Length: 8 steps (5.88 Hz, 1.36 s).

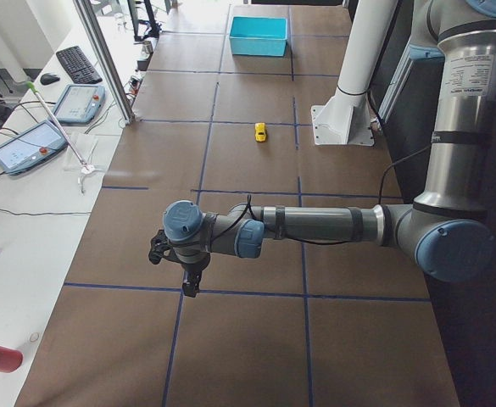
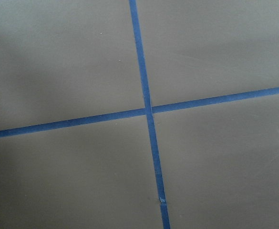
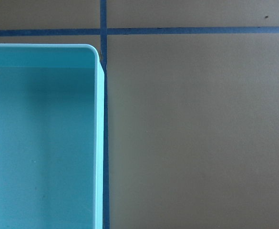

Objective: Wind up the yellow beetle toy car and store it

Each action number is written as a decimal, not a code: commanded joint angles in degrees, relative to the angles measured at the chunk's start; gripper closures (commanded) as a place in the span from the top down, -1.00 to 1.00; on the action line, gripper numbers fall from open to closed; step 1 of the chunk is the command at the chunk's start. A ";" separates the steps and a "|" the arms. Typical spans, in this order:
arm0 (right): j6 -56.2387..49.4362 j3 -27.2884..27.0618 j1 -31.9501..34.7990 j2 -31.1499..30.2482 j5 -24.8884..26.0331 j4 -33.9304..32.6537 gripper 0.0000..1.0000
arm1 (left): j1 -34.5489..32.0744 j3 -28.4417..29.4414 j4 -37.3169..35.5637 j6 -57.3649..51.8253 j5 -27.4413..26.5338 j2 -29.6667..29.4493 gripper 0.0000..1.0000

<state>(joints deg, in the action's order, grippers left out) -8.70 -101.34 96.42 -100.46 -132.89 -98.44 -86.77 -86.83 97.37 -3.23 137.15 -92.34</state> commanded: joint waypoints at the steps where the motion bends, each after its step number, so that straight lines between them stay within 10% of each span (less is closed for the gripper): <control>1: 0.00 0.00 0.00 0.00 0.00 0.00 1.00 | 3.76 -1.48 0.36 -0.37 4.32 0.31 1.00; 5: 0.00 0.18 0.00 0.00 0.00 0.00 1.00 | 25.53 -21.30 0.01 -0.20 -0.28 -0.73 1.00; 8: 0.09 0.18 0.00 0.00 0.00 0.00 1.00 | 38.82 -26.45 -0.08 -0.11 -0.56 -13.60 1.00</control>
<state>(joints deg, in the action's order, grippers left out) -8.62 -101.12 96.42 -100.46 -132.89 -98.44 -52.34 -112.41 97.30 -3.35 136.67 -101.34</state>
